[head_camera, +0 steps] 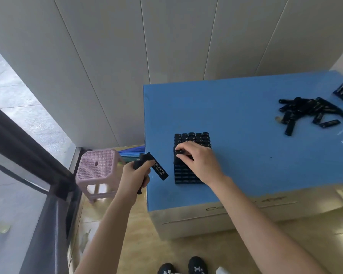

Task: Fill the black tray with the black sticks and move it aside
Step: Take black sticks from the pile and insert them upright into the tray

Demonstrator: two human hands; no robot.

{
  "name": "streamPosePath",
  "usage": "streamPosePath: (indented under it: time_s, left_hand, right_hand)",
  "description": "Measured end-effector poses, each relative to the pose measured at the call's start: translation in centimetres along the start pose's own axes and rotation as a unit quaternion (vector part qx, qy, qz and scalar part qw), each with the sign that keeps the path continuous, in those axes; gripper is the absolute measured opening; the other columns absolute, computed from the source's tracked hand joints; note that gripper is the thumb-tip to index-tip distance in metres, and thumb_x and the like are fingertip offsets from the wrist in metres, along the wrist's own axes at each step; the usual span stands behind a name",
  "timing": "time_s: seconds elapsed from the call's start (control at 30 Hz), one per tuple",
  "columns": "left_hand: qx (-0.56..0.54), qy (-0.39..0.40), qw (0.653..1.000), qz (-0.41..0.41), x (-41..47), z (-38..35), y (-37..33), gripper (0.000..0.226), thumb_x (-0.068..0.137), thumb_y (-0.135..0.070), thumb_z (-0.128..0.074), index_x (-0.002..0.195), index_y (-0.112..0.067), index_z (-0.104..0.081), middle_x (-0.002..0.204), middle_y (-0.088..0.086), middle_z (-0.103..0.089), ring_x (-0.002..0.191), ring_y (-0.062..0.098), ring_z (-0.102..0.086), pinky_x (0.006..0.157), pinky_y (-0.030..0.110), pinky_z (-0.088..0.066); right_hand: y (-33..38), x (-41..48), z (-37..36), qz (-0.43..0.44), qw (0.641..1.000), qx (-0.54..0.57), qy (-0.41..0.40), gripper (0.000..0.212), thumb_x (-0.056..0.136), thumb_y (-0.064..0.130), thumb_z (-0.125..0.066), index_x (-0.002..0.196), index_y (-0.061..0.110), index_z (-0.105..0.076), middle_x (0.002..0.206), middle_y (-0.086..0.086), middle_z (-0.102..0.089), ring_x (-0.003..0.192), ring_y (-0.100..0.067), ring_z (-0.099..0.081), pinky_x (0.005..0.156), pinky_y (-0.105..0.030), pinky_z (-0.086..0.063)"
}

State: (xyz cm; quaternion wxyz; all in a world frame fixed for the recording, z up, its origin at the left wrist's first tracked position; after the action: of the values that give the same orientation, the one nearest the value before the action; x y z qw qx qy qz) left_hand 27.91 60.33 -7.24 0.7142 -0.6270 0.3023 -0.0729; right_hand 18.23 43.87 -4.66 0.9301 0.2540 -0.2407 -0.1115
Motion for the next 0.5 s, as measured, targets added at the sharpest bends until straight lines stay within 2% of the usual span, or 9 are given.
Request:
streamPosePath:
  time_s: [0.1,0.23,0.33,0.43,0.5]
  left_hand:
    - [0.001,0.002,1.0,-0.001,-0.2,-0.1,0.0,0.013,0.087,-0.016,-0.061,0.085,-0.007,-0.051,0.06,0.006,-0.038,0.044,0.016,-0.032,0.048,0.028,-0.026]
    - [-0.007,0.0,1.0,0.002,-0.5,-0.2,0.0,0.013,0.088,-0.015,-0.06,0.083,-0.006,-0.051,0.059,0.006,-0.038,0.044,0.015,-0.032,0.048,0.027,-0.027]
    - [-0.01,0.002,1.0,0.004,-0.7,-0.4,-0.2,0.017,0.087,-0.015,-0.061,0.077,-0.006,-0.051,0.057,0.004,-0.039,0.043,0.014,-0.032,0.046,0.025,-0.028]
    - [-0.008,0.007,1.0,-0.001,-0.8,-0.4,-0.4,0.02,0.087,-0.016,-0.063,0.075,-0.007,-0.05,0.057,0.004,-0.039,0.043,0.013,-0.032,0.044,0.023,-0.029]
    - [-0.009,0.015,1.0,-0.007,-1.0,-0.3,-0.5,0.02,0.087,-0.017,-0.063,0.076,-0.007,-0.05,0.057,0.003,-0.039,0.044,0.013,-0.032,0.043,0.022,-0.029]
  right_hand:
    - [0.2,-0.5,-0.3,0.024,0.999,-0.018,0.011,0.012,0.084,0.015,-0.066,0.096,0.013,-0.067,0.089,0.004,-0.069,0.076,-0.013,-0.066,0.068,-0.029,-0.055]
    - [-0.2,-0.4,-0.3,0.006,1.0,-0.008,0.008,0.011,0.083,0.013,-0.067,0.093,0.01,-0.068,0.088,0.002,-0.069,0.076,-0.015,-0.066,0.069,-0.032,-0.055]
    - [-0.1,0.0,-0.3,-0.005,0.999,-0.033,0.018,0.011,0.084,0.015,-0.066,0.094,0.012,-0.07,0.091,0.004,-0.068,0.079,-0.016,-0.066,0.065,-0.028,-0.051]
    - [0.7,0.1,-0.2,0.014,0.995,-0.094,-0.018,0.008,0.077,0.014,-0.073,0.085,0.014,-0.072,0.083,0.004,-0.063,0.069,-0.015,-0.062,0.055,-0.022,-0.043]
    - [1.0,-0.2,-0.1,0.013,0.991,-0.129,-0.042,0.015,0.076,0.016,-0.073,0.091,0.015,-0.072,0.084,0.0,-0.058,0.066,-0.017,-0.057,0.058,-0.025,-0.045]
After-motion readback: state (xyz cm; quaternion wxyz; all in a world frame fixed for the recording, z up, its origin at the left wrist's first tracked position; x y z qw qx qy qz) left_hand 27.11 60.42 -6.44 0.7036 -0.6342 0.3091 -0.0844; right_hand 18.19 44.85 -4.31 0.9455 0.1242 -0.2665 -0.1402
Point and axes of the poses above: each hand's wrist, its own x-axis towards the middle knuckle, its own z-axis out of the back of the hand, y = z × x, the point moved 3 cm from there along x, towards the middle knuckle
